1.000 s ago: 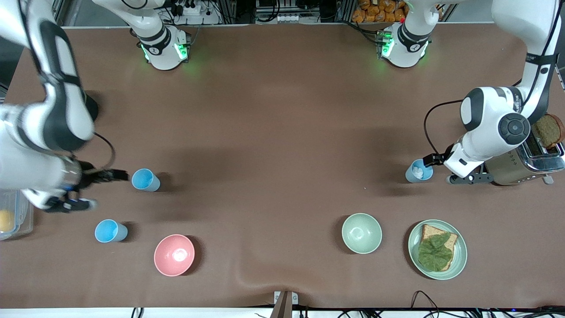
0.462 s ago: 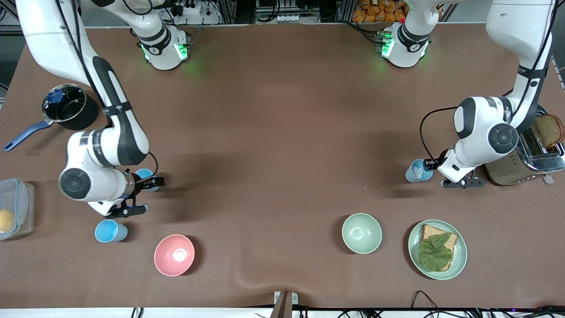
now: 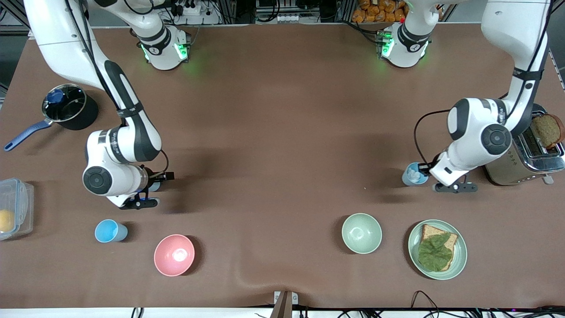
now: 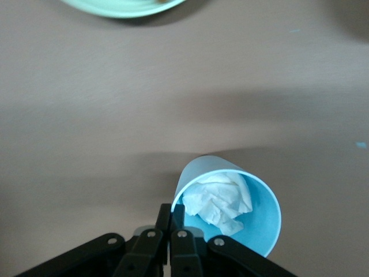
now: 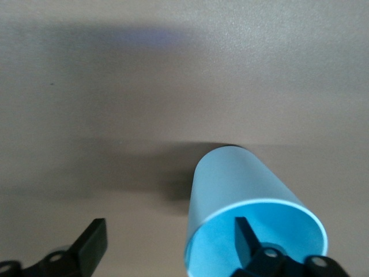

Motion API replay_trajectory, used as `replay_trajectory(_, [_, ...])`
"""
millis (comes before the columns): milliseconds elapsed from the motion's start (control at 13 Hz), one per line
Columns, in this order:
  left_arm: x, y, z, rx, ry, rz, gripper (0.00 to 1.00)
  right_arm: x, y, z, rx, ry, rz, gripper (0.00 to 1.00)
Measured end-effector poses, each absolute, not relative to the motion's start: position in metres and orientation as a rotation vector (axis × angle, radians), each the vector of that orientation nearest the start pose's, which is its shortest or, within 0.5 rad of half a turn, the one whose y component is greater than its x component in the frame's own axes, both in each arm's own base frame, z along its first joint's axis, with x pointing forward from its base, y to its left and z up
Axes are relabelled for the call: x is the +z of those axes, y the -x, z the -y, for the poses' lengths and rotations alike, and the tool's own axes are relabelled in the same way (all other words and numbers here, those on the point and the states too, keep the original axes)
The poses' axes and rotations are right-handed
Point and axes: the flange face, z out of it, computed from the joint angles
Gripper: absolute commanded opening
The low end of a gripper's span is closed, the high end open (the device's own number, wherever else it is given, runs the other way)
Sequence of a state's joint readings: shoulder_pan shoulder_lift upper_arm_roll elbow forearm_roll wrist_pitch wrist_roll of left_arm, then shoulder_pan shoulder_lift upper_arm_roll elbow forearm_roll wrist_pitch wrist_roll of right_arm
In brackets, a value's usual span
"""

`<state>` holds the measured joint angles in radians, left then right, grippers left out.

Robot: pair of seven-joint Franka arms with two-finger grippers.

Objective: Stack blue cups with both arms
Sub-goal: 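Carry both held blue cups toward the middle of the table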

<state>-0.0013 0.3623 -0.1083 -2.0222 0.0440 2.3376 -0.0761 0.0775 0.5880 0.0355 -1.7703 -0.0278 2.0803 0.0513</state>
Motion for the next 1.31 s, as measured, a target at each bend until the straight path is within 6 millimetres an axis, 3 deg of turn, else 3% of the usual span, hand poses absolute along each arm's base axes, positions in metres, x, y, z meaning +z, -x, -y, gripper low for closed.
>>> replay_trajectory(154, [0.281,-0.596,0.104,0.093,3.162,-0.126,0.00,0.207,-0.625,-0.066,0.420,3.137,0.115,0.00])
replay_trajectory(308, [0.297,-0.591,0.163,0.098,3.193,-0.111,0.00,0.208,-0.625,-0.066,0.416,3.137,0.114,0.00])
replay_trajectory(692, [0.308,-0.538,0.347,0.111,3.230,0.096,0.00,0.214,-0.627,-0.065,0.396,3.143,0.116,0.00])
replay_trajectory(846, [0.304,-0.514,0.407,0.128,3.240,0.159,0.00,0.227,-0.632,-0.066,0.358,3.149,0.121,0.00])
replay_trajectory(1000, [0.288,-0.496,0.449,0.169,3.238,0.190,0.00,0.256,-0.635,-0.069,0.337,3.151,0.132,0.00])
replay_trajectory(1231, [0.260,-0.483,0.481,0.226,3.231,0.194,0.00,0.318,-0.630,-0.090,0.432,3.140,0.182,0.00])
replay_trajectory(1308, [0.255,-0.477,0.489,0.237,3.229,0.180,0.20,0.335,-0.625,-0.103,0.492,3.133,0.209,0.00])
